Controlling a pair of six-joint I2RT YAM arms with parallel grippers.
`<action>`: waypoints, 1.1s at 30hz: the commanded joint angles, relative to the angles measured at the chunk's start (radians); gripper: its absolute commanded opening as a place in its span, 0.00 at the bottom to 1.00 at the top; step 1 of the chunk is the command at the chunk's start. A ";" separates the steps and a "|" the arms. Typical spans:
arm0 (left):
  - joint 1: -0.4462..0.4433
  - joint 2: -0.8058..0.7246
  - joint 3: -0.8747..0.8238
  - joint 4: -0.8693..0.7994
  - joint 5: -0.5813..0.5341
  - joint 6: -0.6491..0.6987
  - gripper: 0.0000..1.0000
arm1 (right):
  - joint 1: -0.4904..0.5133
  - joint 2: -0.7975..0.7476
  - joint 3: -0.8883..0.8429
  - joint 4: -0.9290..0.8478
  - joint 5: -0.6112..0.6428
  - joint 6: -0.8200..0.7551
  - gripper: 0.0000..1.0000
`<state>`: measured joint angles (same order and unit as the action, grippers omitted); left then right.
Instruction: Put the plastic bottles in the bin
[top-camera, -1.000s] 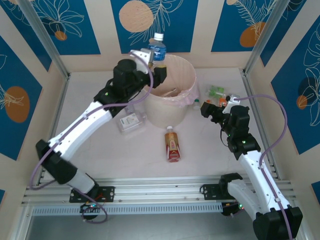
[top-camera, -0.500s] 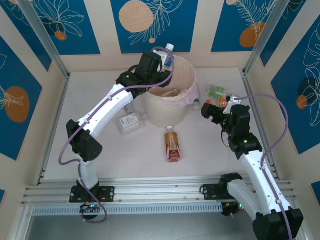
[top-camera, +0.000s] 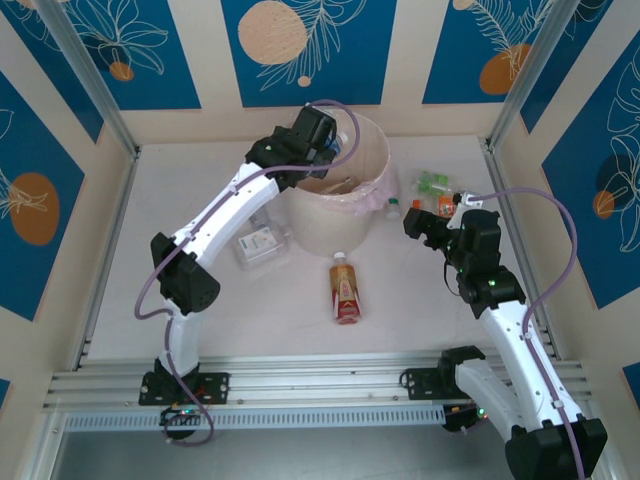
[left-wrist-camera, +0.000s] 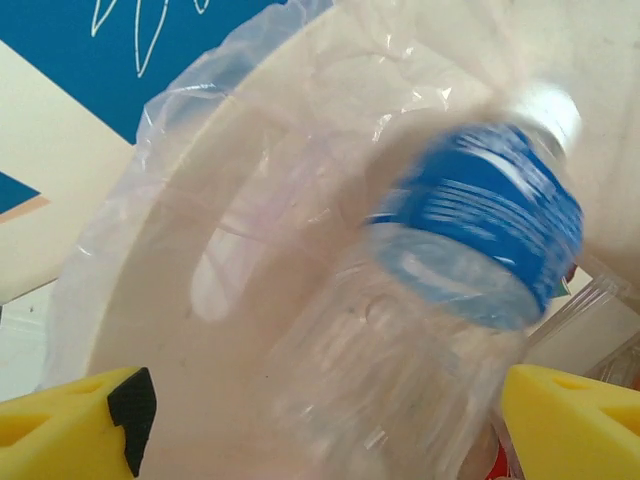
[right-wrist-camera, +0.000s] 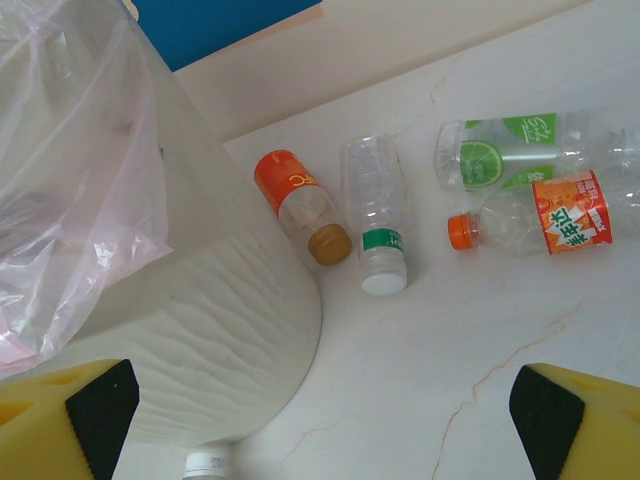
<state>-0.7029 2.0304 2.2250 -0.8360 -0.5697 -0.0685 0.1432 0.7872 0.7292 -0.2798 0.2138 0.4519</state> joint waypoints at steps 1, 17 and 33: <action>-0.011 -0.026 0.045 -0.037 0.010 0.006 0.92 | -0.005 -0.014 0.020 0.004 0.024 -0.018 0.98; -0.014 -0.233 -0.114 0.029 0.341 -0.016 1.00 | -0.067 0.143 0.046 -0.042 -0.031 0.007 0.99; -0.001 -0.727 -0.865 0.594 0.331 -0.155 1.00 | -0.242 0.514 0.211 -0.107 -0.105 -0.009 1.00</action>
<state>-0.7090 1.3354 1.4090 -0.3595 -0.2131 -0.1783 -0.0589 1.2678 0.8936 -0.3645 0.1345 0.4553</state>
